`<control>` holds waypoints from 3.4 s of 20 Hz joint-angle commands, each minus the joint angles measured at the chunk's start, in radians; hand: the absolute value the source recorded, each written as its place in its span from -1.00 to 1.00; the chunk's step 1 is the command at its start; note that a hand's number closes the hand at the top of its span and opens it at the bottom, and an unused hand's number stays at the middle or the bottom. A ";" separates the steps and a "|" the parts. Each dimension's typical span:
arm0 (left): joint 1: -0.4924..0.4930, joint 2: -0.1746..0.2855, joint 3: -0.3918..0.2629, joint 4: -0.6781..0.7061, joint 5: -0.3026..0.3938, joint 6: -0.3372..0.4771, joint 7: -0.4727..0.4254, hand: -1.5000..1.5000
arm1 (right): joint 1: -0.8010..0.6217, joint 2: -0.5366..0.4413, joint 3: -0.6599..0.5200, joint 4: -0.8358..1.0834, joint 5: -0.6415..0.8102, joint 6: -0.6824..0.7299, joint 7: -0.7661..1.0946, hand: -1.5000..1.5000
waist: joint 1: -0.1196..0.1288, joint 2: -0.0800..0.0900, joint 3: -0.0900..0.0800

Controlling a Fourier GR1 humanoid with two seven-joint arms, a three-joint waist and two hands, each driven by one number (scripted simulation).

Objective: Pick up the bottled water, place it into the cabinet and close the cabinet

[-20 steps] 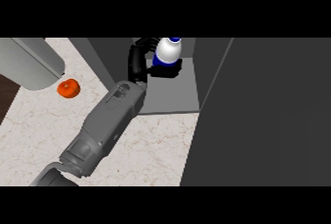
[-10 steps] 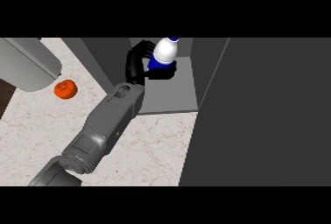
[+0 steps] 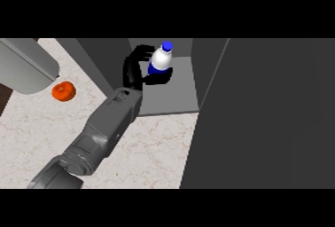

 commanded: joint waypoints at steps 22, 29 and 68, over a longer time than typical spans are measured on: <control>0.019 -0.001 0.045 -0.044 -0.003 -0.136 -0.147 1.00 | 0.050 -0.035 0.013 -0.055 -0.011 0.010 -0.024 -1.00 | 0.008 -0.004 -0.001; 0.062 -0.006 0.080 -0.112 0.065 -0.337 -0.260 1.00 | 0.042 -0.021 0.035 -0.012 0.004 0.005 -0.041 -1.00 | 0.022 -0.010 0.000; 1.215 0.269 -0.216 -1.575 0.269 -0.682 0.084 1.00 | -0.144 -0.119 0.160 -0.127 -0.025 0.092 0.187 1.00 | 0.122 -0.034 -0.002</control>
